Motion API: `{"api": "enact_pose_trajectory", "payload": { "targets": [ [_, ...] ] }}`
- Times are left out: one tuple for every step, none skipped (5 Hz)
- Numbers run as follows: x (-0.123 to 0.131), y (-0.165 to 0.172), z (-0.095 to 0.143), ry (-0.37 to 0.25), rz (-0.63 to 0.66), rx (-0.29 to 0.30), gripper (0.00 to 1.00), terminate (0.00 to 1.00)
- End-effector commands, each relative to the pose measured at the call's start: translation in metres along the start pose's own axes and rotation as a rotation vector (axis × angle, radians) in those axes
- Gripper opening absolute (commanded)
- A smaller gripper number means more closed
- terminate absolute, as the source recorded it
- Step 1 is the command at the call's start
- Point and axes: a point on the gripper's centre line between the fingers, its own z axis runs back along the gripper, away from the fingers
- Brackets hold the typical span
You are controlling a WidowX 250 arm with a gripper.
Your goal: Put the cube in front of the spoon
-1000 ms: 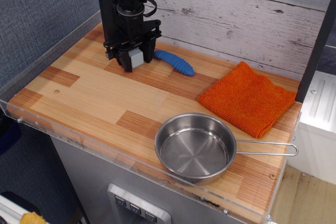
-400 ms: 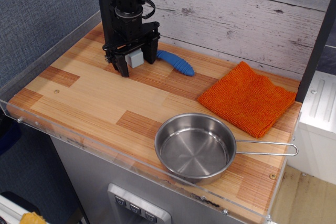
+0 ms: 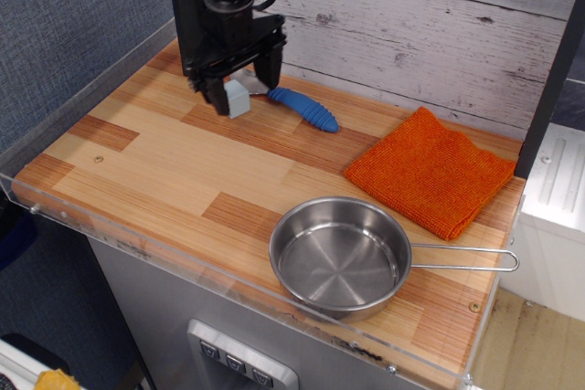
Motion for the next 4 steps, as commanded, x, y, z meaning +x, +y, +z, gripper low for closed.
{"api": "enact_pose_trajectory", "payload": {
  "targets": [
    [-0.005,-0.019,0.072,-0.093,-0.046,-0.161,1.0,0.0],
    [-0.012,-0.017,0.099,-0.101,-0.061,-0.209,1.0,0.0],
    [-0.015,0.002,0.118,-0.082,-0.002,-0.231,1.0,0.0],
    [-0.015,0.002,0.118,-0.082,-0.002,-0.231,1.0,0.0]
  ]
}}
